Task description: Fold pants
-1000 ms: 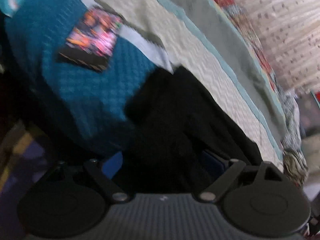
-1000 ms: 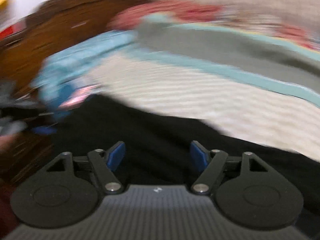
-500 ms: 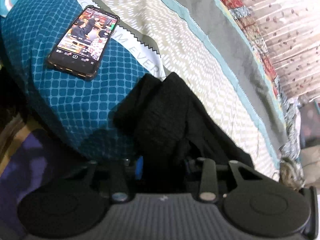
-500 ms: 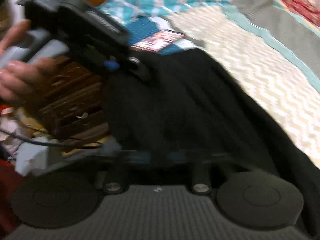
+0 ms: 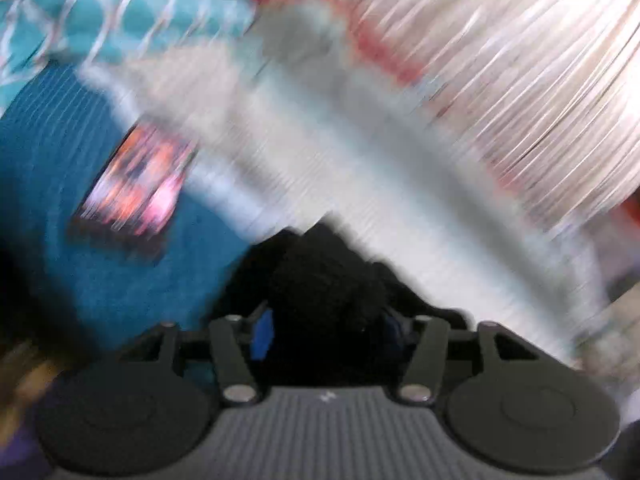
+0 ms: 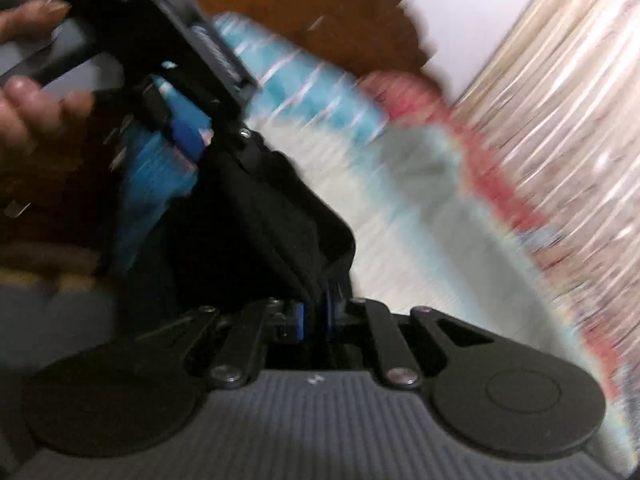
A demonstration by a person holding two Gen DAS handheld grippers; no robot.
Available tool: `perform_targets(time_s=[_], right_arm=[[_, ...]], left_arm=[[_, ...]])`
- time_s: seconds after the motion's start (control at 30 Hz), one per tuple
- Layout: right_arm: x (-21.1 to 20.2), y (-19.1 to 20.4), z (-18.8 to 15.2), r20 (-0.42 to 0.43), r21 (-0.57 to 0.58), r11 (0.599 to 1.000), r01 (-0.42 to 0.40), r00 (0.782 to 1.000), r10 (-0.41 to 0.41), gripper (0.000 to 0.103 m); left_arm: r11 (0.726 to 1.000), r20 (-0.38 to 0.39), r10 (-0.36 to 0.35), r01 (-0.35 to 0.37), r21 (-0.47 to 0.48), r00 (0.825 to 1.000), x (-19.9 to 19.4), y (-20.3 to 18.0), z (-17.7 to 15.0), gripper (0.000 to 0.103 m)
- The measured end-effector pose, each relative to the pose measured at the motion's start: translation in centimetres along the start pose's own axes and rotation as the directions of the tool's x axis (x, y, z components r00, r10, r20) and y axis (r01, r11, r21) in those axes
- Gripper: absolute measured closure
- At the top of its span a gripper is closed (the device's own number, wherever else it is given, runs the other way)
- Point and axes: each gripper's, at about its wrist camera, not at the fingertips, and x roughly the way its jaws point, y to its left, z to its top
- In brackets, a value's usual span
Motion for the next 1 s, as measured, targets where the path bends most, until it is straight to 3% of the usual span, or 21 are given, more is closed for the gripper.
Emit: perform_targets(time_s=[0.03,0.13,0.23,0.37,0.47,0.57,0.6,0.67,0.7,0.73,0.8,0.9,1.0], right_arm=[[0.8,0.8,-0.5,-0.042,0.011,0.999,-0.051,0.998,0.051,0.091],[2.1,2.3,-1.0,-0.110,0.049,0.989,-0.139,0.983,0.144,0.085],[2.4,2.1,-0.4,-0.113,0.076,0.984,-0.163,0.979,0.171,0.080],[2.5,1.0,-0.4,-0.113,0.137,0.975,-0.176,0.975,0.192,0.080],[2.2,1.2,-0.3,-0.114,0.143,0.973,-0.182,0.973,0.199,0.075],[2.0,1.0,0.2,-0.103,0.153,0.966,-0.210,0.968,0.227,0.059],[1.7,0.9,0.1,-0.095,0.157,0.963,-0.220,0.967,0.237,0.057],[1.7,0.6,0.5,-0.087,0.175,0.955,-0.239,0.963,0.257,0.057],[1.8,0.4,0.7,-0.088,0.190,0.951,-0.246,0.960,0.266,0.064],[1.5,0.2,0.7,-0.083,0.207,0.948,-0.241,0.961,0.262,0.087],[1.3,-0.9,1.1,-0.058,0.242,0.952,-0.189,0.976,0.209,0.092],[-0.2,-2.7,2.2,0.009,0.290,0.955,-0.055,0.998,0.054,0.093],[-1.7,-3.3,3.2,0.080,0.279,0.956,0.088,0.990,-0.115,0.092]], left_arm=[[1.000,-0.024,0.007,-0.008,-0.021,1.000,0.4,0.6,-0.7,0.050],[0.995,-0.043,0.007,-0.012,-0.104,0.999,-0.2,2.1,-1.6,0.024],[0.978,-0.079,-0.045,0.028,-0.208,0.996,-0.3,3.6,-2.0,0.027],[0.961,-0.089,-0.123,0.096,-0.260,0.988,-0.9,3.8,-2.0,0.030],[0.955,-0.074,-0.178,0.154,-0.254,0.981,-0.9,3.1,-1.2,0.026],[0.966,-0.084,-0.173,0.152,-0.208,0.981,0.1,1.9,-0.4,0.023],[0.971,-0.089,-0.163,0.144,-0.193,0.983,0.3,1.9,-0.4,0.026],[0.977,-0.103,-0.150,0.131,-0.170,0.983,1.3,1.4,0.0,0.063],[0.976,-0.111,-0.154,0.134,-0.173,0.982,1.5,1.2,0.3,0.072],[0.971,-0.108,-0.182,0.161,-0.178,0.977,1.6,1.1,0.6,0.081],[0.962,-0.071,-0.235,0.222,-0.158,0.969,1.0,0.0,1.5,0.082],[0.956,0.036,-0.290,0.291,-0.039,0.956,-0.6,-2.5,2.9,0.082],[0.935,0.151,-0.353,0.349,0.054,0.923,-2.0,-3.8,3.1,0.082]])
